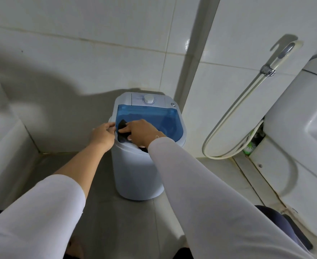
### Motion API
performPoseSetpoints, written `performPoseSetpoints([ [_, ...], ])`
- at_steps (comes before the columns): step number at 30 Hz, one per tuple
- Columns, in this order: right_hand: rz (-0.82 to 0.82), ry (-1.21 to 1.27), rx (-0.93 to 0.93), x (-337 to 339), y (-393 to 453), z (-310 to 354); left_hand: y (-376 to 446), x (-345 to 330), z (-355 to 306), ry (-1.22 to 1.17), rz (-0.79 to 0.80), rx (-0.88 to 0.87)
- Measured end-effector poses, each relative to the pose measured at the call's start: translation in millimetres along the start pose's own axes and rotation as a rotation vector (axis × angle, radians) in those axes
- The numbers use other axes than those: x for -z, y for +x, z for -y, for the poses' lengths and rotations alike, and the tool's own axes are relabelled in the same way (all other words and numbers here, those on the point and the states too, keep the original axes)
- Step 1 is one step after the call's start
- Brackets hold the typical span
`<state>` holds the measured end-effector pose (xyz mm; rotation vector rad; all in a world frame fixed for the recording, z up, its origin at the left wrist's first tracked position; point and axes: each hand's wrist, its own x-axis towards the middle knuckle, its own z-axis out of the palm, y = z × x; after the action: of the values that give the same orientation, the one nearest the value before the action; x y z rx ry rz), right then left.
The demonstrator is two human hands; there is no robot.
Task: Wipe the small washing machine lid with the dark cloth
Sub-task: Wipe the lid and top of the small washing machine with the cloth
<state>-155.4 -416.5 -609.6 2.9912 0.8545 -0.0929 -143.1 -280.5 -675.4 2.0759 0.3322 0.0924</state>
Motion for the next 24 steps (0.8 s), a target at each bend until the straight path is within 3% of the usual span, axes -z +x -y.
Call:
performPoseSetpoints([
  [10,0.009,0.023,-0.031,-3,-14,-13,-6,1,0,0.156,0.037,0.054],
  [24,-0.004,0.144,-0.215,-12,-41,-54,-31,-9,-20,0.237,0.084,0.028],
])
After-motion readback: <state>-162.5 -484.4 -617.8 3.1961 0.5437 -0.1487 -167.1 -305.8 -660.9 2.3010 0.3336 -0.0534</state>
